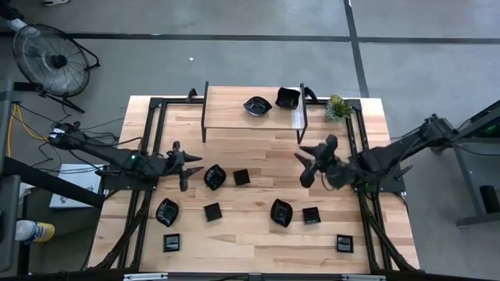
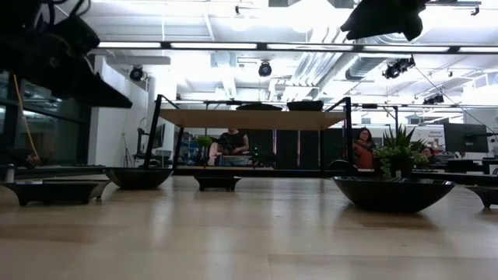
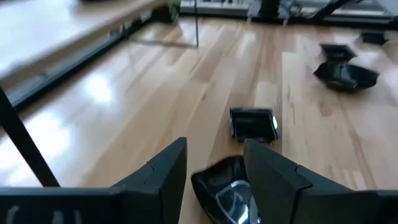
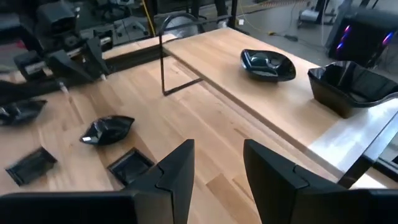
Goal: Pick & Place Mini shaped plates
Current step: Stack the leaf-shaped plate on top of the other leaf-shaped plates on the shelf
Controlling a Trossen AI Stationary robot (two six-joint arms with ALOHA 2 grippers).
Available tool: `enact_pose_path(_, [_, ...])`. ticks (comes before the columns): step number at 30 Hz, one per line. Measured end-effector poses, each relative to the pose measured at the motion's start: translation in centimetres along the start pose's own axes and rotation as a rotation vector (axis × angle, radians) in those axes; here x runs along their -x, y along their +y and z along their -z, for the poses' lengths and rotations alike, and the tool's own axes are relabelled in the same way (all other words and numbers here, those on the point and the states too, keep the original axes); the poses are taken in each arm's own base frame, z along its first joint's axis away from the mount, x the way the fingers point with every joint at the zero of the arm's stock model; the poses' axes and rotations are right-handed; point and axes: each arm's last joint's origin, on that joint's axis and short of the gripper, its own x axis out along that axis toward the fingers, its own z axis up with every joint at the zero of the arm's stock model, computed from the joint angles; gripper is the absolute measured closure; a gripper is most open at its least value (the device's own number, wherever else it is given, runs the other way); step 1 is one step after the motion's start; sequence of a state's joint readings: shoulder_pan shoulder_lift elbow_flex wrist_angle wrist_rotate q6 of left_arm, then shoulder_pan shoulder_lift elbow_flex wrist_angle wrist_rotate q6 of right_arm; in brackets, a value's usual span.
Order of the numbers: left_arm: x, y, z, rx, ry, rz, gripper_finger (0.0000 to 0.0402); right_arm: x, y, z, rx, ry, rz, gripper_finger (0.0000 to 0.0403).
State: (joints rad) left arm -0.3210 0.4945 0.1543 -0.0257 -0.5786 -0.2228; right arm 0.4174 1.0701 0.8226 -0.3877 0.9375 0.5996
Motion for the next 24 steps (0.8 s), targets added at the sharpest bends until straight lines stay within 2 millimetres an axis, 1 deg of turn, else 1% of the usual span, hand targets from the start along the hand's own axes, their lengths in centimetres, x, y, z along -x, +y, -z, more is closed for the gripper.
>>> enact_pose_path(4, [-0.5, -0.2, 0.6, 0.039, 0.053, -0.015, 0.0245, 0.1, 1.7, 1.6, 0.084, -0.031, 0.05, 0.0269])
enact_pose_path(8, [-1.1, -0.5, 0.9, 0.076, 0.085, -0.019, 0.0245, 0.1, 3.1, 3.2, 0.137, -0.112, 0.155, 0.0269])
enact_pose_path(12, [-1.6, -1.0, 0.5, 0.046, 0.123, -0.021, 0.0245, -0.2, 4.2, 4.6, 0.19, -0.168, 0.223, 0.0269])
enact_pose_path(15, [-2.1, -1.5, -0.2, -0.046, 0.149, -0.013, 0.0245, -0.8, 4.9, 5.7, 0.23, -0.172, 0.245, 0.0269])
enact_pose_path(19, [-2.8, -2.3, -0.8, -0.225, 0.183, 0.035, 0.0245, -1.5, 5.5, 6.7, 0.275, -0.161, 0.257, 0.0269])
enact_pose_path(24, [-3.5, -2.9, -0.4, -0.433, 0.239, 0.131, 0.0245, -1.7, 5.6, 7.1, 0.298, -0.161, 0.268, 0.0269])
